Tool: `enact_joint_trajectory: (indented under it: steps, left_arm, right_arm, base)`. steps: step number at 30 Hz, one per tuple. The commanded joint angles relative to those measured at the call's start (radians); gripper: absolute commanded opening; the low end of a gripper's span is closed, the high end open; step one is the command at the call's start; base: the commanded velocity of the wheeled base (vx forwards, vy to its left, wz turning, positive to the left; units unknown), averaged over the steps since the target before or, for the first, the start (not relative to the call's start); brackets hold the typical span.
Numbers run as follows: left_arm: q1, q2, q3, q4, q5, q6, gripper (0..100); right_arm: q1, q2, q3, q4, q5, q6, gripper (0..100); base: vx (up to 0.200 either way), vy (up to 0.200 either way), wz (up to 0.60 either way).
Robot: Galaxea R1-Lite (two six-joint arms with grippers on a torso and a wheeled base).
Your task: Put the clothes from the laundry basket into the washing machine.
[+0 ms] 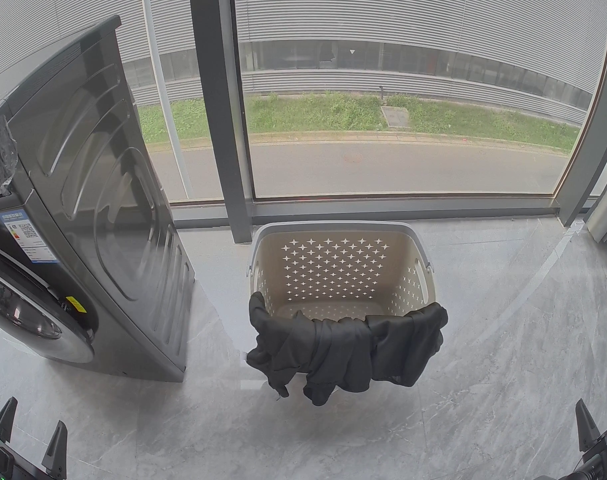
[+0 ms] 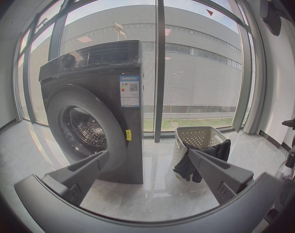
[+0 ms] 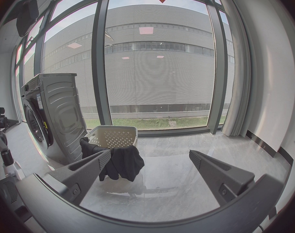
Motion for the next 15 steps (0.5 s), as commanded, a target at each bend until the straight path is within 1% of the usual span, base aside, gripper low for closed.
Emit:
enact_joint_trajectory:
  steps: [1, 15]
  left_arm:
    - [0.000, -0.018, 0.016, 0.000, 0.000, 0.000, 100]
    - [0.000, -0.018, 0.016, 0.000, 0.000, 0.000, 100]
  right_arm:
    - [0.000, -0.016, 0.018, -0.001, 0.000, 0.000, 100]
    - [0.000, -0.016, 0.018, -0.001, 0.000, 0.000, 100]
  base:
    - [0.000, 0.200, 0.00]
    - [0.000, 0.200, 0.00]
